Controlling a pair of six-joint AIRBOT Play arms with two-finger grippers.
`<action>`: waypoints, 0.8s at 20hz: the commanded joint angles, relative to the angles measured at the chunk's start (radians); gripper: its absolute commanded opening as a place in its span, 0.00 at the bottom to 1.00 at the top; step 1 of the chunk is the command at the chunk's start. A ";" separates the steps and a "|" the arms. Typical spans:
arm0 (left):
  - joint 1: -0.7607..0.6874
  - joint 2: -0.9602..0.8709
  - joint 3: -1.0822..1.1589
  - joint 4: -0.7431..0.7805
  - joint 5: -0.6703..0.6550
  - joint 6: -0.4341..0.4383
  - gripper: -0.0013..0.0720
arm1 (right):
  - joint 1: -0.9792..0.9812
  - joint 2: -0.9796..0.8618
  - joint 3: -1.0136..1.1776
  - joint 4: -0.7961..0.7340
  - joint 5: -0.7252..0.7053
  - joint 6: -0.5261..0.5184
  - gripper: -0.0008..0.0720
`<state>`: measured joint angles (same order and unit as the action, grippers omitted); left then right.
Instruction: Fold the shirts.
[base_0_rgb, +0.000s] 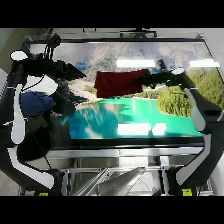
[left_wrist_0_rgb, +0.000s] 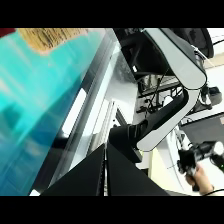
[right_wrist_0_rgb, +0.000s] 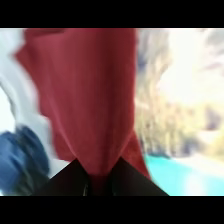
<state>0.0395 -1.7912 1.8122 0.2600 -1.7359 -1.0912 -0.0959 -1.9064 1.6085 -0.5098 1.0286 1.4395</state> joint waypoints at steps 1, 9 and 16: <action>0.000 0.000 0.000 0.000 -0.008 -0.018 0.04 | -0.213 0.169 -0.098 -0.038 0.007 0.004 0.04; 0.000 0.000 0.000 0.000 -0.009 -0.017 0.04 | -0.904 0.643 -0.587 -0.335 -0.182 0.003 0.04; -0.011 0.000 0.000 0.001 -0.009 -0.018 0.04 | -1.152 0.541 -0.689 -0.422 -0.083 -0.162 0.05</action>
<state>0.0360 -1.7912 1.8122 0.2604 -1.7443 -1.1095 -1.1728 -1.3212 0.9512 -0.8955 0.9138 1.3327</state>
